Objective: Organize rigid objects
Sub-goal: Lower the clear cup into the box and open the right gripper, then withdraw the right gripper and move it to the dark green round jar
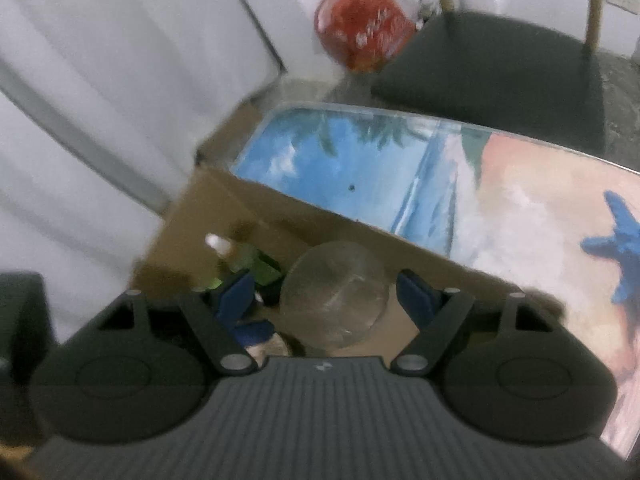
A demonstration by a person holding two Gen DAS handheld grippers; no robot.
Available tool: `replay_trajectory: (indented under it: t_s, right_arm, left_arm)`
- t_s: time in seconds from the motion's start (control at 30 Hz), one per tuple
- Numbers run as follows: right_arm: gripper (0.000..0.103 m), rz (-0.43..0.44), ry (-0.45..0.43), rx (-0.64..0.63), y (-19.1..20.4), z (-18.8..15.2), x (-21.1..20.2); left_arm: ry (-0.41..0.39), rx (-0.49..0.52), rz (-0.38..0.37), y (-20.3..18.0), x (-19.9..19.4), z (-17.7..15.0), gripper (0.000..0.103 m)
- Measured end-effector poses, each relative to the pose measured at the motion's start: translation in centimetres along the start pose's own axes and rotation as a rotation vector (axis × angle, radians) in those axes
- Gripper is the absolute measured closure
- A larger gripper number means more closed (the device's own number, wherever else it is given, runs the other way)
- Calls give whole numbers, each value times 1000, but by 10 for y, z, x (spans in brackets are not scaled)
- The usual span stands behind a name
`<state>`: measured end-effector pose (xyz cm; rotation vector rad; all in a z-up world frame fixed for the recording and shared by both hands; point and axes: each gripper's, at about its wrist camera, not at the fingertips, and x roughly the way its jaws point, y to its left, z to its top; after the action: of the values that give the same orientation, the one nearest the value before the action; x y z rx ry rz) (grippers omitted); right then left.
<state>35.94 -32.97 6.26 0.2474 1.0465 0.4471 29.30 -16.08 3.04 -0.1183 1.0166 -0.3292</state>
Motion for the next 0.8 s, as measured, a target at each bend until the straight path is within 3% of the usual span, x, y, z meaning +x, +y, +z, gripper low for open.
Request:
replay_trajectory:
  t_s: [0.17, 0.37, 0.6, 0.8]
  right_arm:
    - [24, 38, -176, 5, 6, -39, -70]
    - [21, 19, -361, -4, 13, -116, -140]
    - [20, 110, -496, 91, 20, -205, -178]
    - [18, 189, -509, 142, 33, -265, -170]
  left_arm:
    - [-97, 48, -15, -16, -35, -21, 22]
    - [-175, 45, -114, -24, -88, -58, 19]
    - [-231, 55, -144, -21, -138, -114, 17]
    - [-247, 70, -93, -2, -153, -155, 15]
